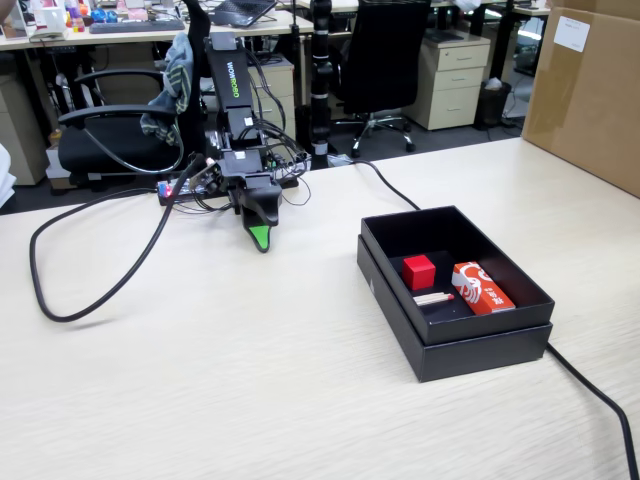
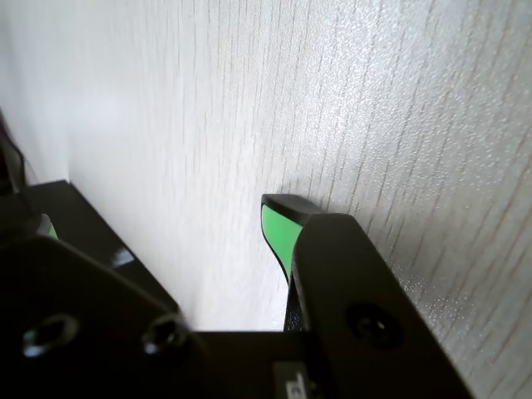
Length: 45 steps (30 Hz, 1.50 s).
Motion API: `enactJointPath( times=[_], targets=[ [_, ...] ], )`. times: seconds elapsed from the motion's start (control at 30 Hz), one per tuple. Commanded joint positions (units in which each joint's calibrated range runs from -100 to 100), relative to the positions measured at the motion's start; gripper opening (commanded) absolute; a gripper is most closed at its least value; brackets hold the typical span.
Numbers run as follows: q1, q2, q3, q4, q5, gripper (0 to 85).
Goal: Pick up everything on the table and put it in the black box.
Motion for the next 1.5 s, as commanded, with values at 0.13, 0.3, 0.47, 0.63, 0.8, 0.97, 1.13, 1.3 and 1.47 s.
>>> enactJointPath(
  times=[0.13,0.3,0.47,0.63,0.8,0.97,1.13,1.3,1.47],
  targets=[
    [0.1,-0.28,-5.49,3.45,-0.34,49.5],
    [0.0,-0.16,-5.67,2.24,-0.39,48.9],
    [0.0,-0.05,-5.58,2.24,-0.34,48.8],
    [0.0,-0.05,-5.58,2.24,-0.34,48.8],
    [0.0,-0.05,-5.58,2.24,-0.34,48.8],
    [0.0,-0.05,-5.58,2.24,-0.34,48.8],
    [0.05,-0.05,-5.58,2.24,-0.34,48.8],
    [0.05,-0.05,-5.58,2.24,-0.34,48.8],
    [0.0,-0.05,-5.58,2.24,-0.34,48.8]
  ],
)
